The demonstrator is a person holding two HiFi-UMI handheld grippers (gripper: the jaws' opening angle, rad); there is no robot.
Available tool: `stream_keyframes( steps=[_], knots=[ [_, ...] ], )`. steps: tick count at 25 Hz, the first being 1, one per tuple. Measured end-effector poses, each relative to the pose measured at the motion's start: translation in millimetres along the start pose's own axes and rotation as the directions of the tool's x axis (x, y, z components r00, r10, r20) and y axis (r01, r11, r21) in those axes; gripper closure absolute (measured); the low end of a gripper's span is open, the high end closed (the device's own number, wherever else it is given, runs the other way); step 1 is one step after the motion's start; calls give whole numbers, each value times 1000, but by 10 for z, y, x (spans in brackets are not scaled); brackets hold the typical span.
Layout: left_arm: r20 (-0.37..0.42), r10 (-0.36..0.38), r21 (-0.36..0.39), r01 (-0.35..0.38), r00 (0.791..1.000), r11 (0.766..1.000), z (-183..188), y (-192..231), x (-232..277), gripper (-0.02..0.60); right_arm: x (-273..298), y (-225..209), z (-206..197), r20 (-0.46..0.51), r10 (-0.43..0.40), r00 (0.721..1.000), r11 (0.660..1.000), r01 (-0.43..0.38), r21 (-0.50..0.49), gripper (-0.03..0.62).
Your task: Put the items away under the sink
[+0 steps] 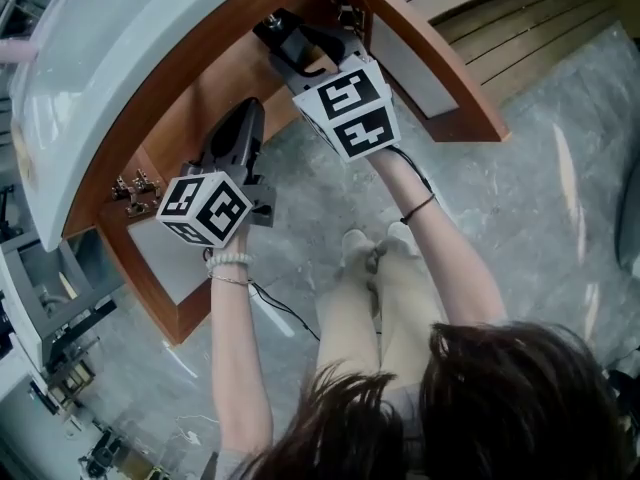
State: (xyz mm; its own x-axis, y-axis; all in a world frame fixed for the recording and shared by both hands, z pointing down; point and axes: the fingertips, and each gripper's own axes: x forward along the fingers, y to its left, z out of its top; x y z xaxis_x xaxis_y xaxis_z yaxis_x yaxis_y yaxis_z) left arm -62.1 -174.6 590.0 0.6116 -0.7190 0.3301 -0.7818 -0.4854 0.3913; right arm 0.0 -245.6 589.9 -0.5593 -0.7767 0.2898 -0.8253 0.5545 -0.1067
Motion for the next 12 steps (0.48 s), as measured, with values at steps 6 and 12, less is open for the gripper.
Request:
stream_keyframes(
  steps=[6,12],
  knots=[
    [-4,-8,-16,8,1000,1000,114,-204,-139,580,-226,106,146,-25,7,1000,1000,-7,-12,459],
    [-12,-4,-59,3,1000,998,224,-368,-359,580,-486,243,354,-50,10,999,1000,-10,1,553]
  ],
)
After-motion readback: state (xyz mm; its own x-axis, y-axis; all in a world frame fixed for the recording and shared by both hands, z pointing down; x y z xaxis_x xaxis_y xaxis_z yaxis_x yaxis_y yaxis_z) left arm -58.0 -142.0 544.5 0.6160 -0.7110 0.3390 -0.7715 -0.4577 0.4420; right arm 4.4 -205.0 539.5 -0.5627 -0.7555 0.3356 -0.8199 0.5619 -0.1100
